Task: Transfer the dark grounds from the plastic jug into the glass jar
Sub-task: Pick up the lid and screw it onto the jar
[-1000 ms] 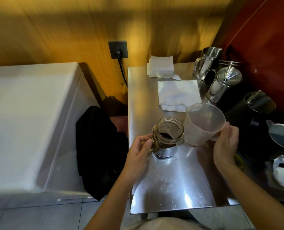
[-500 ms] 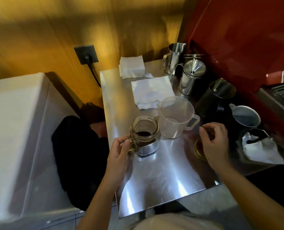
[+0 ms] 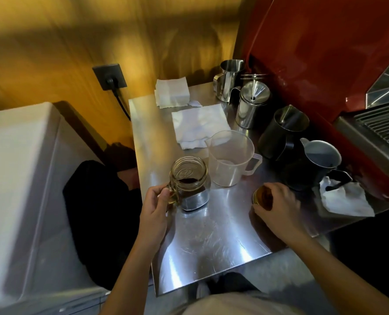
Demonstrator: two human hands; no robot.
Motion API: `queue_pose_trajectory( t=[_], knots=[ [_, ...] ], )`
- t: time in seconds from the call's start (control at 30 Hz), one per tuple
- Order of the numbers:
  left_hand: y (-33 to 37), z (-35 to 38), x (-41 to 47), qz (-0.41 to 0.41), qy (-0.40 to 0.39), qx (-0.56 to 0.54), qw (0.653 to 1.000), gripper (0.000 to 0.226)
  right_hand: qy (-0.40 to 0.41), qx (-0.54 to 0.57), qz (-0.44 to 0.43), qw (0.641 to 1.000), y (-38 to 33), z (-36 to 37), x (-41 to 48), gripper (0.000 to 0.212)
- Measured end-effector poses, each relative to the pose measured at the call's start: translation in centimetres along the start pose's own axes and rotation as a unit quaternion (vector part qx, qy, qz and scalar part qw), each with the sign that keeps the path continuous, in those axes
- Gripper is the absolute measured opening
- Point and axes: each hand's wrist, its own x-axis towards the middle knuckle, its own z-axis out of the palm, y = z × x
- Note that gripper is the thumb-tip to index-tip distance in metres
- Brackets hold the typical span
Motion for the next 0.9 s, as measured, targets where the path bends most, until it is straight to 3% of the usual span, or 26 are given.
queue_pose_trajectory(
  t=[0.23,0.4,0.6,0.9],
  knots=[
    [0.9,0.5,-0.5,0.020,0.009,0.027,0.999,0.033,0.003,0.102,-0.099,0.990,-2.4,-2.2,-1.3,0.047],
    [2.4,1.0,-1.2,0.023,0.004,0.013,1.000,0.016,0.036,0.186,-0.218,0.958,-5.5,-5.5,-2.3,0.053],
    [3.9,1.4,-1.8,0.016,0.008,-0.001,1.000,0.015,0.034,0.263,-0.276,0.924,-10.2,-7.4,-0.9,0.050],
    [5.2,1.6,-2.0,0.023,0.035,0.006,0.999,0.016,-0.092,0.125,-0.386,0.910,-14.2,-5.1,2.4,0.062]
  ],
)
